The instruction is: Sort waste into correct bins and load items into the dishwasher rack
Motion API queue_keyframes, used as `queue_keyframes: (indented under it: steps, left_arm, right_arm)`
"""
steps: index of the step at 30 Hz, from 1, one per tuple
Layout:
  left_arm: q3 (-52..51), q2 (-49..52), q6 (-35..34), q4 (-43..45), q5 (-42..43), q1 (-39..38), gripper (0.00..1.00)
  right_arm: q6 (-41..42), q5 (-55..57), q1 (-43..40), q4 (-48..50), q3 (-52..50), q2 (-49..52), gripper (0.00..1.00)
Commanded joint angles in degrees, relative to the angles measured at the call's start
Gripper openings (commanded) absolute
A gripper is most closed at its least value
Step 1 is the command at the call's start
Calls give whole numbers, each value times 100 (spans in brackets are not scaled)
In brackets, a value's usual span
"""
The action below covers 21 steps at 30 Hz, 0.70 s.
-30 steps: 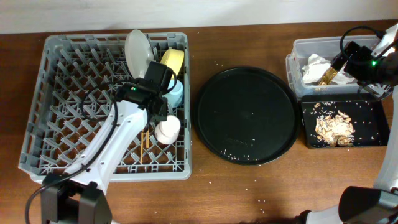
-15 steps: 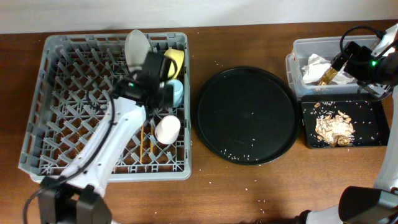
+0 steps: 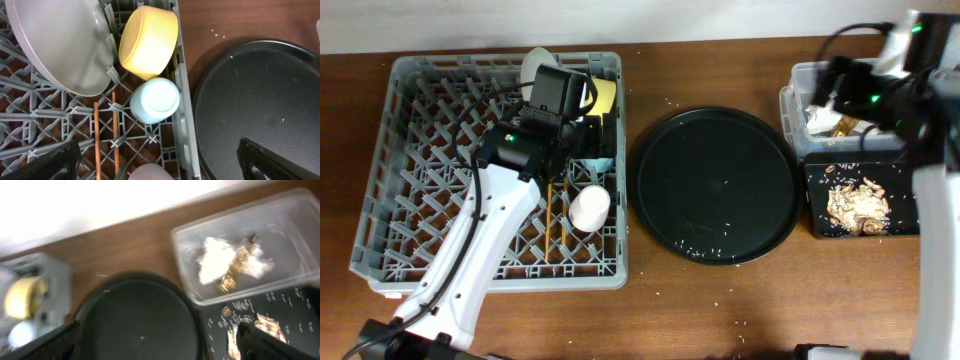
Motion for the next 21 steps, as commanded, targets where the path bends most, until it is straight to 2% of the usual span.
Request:
queue_keyframes:
  steps: [1, 3, 5, 6, 7, 10, 15, 21]
  left_arm:
    - [66, -66, -11, -4, 57, 35, 99]
    - [66, -66, -11, -4, 57, 35, 99]
    - [66, -66, -11, -4, 57, 35, 99]
    - [66, -66, -11, -4, 57, 35, 99]
    - [66, -66, -11, -4, 57, 35, 99]
    - [66, -66, -11, -4, 57, 35, 99]
    - [66, -66, -11, -4, 57, 35, 99]
    - [66, -66, -11, -4, 57, 35, 99]
  right_arm:
    - [-538, 247, 361, 1062, -1480, -1056, 98]
    - [-533, -33, 511, 3228, -3934, -2514, 99]
    - [-514, -46, 614, 4387, -5963, -3866, 98]
    - [-492, -46, 667, 4603, -6763, -4555, 99]
    - [-358, -42, 693, 4750, -7875, -5692, 98]
    - [85, -42, 717, 5106, -9326, -7313, 99]
    - [94, -44, 717, 5530, -10273, -8284, 99]
    - [94, -42, 748, 5530, -10273, -8290, 98]
